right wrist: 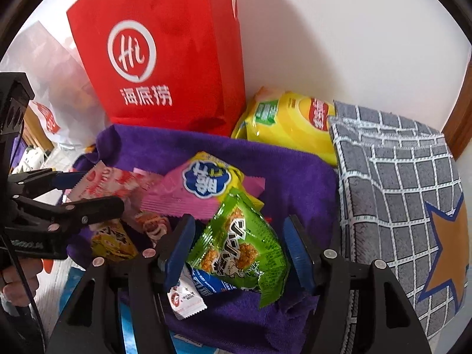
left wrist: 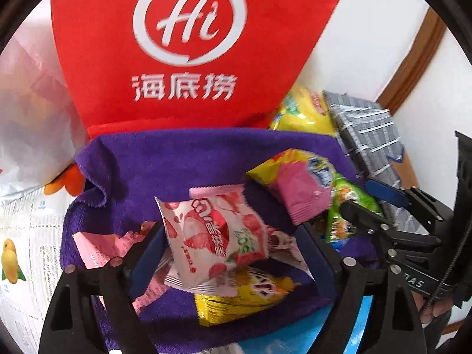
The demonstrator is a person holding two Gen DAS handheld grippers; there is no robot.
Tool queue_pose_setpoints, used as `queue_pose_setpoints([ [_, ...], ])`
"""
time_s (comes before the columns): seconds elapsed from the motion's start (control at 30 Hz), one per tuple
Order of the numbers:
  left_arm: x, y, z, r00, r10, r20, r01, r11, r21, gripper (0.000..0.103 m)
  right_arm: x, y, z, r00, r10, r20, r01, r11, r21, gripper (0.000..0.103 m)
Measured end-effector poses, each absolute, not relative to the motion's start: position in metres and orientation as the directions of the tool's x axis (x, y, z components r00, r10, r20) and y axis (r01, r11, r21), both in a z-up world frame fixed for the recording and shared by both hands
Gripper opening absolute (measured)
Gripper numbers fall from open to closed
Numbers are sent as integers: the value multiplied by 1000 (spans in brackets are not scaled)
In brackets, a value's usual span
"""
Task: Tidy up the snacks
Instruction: 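Open the left tool to drop the red candy bag while the right tool releases the green bag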
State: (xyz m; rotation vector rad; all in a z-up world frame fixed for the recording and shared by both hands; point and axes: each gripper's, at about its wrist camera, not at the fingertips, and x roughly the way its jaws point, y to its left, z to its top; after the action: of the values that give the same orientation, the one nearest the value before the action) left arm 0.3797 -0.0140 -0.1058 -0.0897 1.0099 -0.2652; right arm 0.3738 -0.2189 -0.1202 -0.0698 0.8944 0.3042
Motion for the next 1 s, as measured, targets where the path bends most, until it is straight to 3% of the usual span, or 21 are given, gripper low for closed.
queue_pose_setpoints([
  [0.3, 367, -13, -81, 559, -193, -806, 150, 980, -131, 90, 357, -214, -90, 634, 231, -738, -272, 960, 66, 76],
  [0.53, 349, -8, -61, 563, -216, -798, 136, 976, -169, 90, 334, -216, -68, 643, 208, -737, -211, 973, 91, 77],
  [0.93, 250, -14, -21, 622, -199, -757, 165, 979, -122, 90, 247, -222, -24, 696, 163, -699, -141, 986, 89, 77],
  [1.0, 231, -14, -15, 642, -200, -740, 165, 979, -122, 90, 227, -222, -17, 714, 135, -687, -125, 990, 65, 82],
])
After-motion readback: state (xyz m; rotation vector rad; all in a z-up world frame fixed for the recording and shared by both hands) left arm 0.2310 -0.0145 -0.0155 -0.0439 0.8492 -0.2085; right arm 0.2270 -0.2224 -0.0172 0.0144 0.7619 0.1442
